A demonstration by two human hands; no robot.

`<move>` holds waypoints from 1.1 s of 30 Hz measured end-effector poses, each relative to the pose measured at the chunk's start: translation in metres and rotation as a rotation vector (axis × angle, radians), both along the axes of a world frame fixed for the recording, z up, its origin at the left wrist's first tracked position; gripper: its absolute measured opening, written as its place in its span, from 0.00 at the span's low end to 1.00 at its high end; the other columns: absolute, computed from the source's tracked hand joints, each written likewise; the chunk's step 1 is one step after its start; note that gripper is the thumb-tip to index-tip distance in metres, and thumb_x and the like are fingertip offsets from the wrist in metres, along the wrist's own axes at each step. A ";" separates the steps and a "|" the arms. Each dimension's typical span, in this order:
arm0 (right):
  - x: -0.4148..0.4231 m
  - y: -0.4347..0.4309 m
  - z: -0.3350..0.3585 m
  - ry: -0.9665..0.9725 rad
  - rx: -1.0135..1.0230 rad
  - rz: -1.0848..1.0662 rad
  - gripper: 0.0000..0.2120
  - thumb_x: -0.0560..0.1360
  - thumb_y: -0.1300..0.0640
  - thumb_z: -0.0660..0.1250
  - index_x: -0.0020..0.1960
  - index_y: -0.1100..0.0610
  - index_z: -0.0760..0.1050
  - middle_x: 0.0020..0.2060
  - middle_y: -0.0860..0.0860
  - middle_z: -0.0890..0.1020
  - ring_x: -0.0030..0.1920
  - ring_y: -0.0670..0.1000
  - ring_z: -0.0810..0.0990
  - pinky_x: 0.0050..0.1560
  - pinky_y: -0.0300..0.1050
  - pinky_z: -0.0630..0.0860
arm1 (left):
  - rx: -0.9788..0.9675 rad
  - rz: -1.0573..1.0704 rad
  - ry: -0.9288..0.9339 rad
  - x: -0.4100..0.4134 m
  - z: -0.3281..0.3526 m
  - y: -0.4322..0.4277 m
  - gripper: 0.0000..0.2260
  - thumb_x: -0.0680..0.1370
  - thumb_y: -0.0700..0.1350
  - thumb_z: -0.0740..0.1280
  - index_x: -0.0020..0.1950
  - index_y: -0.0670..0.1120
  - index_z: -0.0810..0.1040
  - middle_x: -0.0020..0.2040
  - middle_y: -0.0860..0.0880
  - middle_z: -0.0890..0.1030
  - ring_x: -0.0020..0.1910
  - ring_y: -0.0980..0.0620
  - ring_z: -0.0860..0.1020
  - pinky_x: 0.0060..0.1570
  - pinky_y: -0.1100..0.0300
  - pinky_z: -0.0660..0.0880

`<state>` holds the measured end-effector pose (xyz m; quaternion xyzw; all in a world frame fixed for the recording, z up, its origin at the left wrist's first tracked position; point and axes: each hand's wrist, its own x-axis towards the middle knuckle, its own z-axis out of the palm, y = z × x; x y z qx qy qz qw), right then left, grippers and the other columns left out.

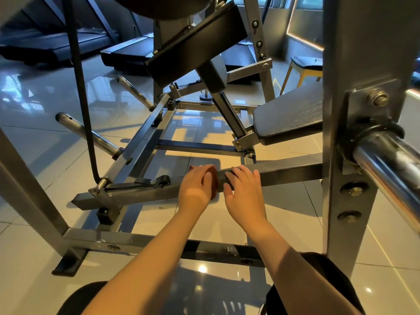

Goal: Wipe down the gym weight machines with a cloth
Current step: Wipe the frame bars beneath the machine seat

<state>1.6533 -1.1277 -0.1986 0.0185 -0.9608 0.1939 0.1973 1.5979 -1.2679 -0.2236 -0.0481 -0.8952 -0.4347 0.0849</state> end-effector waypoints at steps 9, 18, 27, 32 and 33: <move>0.004 -0.005 0.001 -0.031 0.007 0.010 0.19 0.84 0.52 0.60 0.73 0.51 0.73 0.75 0.48 0.70 0.80 0.51 0.56 0.81 0.53 0.40 | -0.057 -0.036 0.251 0.020 -0.027 -0.019 0.17 0.86 0.51 0.56 0.74 0.52 0.71 0.71 0.51 0.75 0.71 0.51 0.71 0.73 0.47 0.68; 0.011 -0.013 0.002 -0.056 -0.065 0.038 0.19 0.85 0.52 0.59 0.74 0.51 0.71 0.75 0.48 0.70 0.80 0.49 0.55 0.77 0.47 0.36 | 0.073 -0.015 0.234 0.038 -0.021 0.004 0.15 0.85 0.45 0.59 0.72 0.49 0.73 0.71 0.49 0.74 0.71 0.56 0.67 0.74 0.55 0.63; 0.037 -0.026 -0.007 -0.213 -0.409 0.137 0.18 0.85 0.52 0.58 0.74 0.49 0.71 0.71 0.47 0.73 0.67 0.45 0.71 0.65 0.29 0.64 | 0.221 -0.011 -0.001 0.074 -0.006 -0.006 0.14 0.85 0.44 0.58 0.69 0.52 0.75 0.60 0.53 0.78 0.58 0.55 0.76 0.55 0.65 0.73; 0.038 -0.042 -0.009 -0.234 -0.548 0.224 0.18 0.83 0.50 0.64 0.72 0.48 0.73 0.66 0.49 0.76 0.63 0.47 0.74 0.63 0.36 0.74 | 0.548 0.092 -0.073 0.097 -0.002 -0.020 0.15 0.84 0.46 0.62 0.70 0.57 0.69 0.55 0.63 0.74 0.55 0.58 0.77 0.51 0.62 0.77; 0.038 -0.044 -0.008 -0.233 -0.566 0.222 0.18 0.82 0.51 0.65 0.72 0.47 0.73 0.65 0.49 0.76 0.63 0.49 0.75 0.65 0.44 0.76 | 0.603 0.100 -0.089 0.099 0.000 -0.023 0.15 0.84 0.47 0.62 0.70 0.58 0.69 0.55 0.63 0.74 0.54 0.59 0.77 0.49 0.63 0.77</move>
